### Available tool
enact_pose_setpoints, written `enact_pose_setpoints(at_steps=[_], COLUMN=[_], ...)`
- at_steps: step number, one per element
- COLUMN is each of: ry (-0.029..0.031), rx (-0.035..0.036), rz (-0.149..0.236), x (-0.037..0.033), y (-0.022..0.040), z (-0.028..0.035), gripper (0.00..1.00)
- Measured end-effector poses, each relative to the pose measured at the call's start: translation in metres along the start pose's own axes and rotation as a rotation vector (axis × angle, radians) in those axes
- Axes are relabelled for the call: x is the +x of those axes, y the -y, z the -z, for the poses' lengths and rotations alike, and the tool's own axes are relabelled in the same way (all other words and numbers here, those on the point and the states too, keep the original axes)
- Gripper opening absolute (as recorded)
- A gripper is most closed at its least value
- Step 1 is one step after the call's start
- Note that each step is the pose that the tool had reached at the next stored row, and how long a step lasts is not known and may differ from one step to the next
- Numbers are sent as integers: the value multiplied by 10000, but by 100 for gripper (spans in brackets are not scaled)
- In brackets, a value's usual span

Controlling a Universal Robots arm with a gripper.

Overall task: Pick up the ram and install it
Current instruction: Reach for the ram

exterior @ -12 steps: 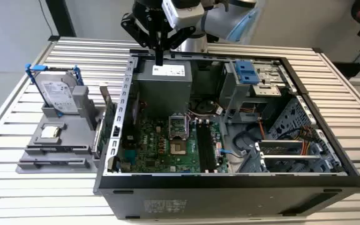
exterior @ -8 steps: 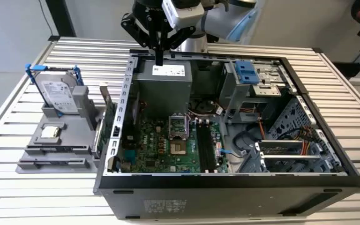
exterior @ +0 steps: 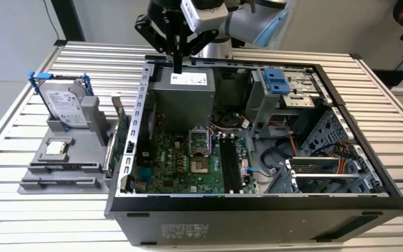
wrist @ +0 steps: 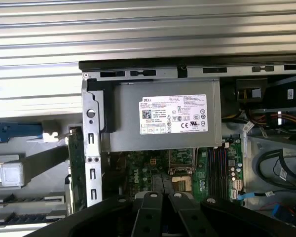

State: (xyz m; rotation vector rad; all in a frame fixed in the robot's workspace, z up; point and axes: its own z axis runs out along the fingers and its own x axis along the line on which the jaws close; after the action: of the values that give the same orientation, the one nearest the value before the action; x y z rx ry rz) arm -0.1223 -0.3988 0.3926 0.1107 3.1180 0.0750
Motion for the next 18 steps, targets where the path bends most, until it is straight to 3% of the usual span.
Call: enact_pose_setpoints(at_steps=[18], ry=[0], rx=[0], rz=[5], x=[240], y=[17], z=[5], gripper=[0])
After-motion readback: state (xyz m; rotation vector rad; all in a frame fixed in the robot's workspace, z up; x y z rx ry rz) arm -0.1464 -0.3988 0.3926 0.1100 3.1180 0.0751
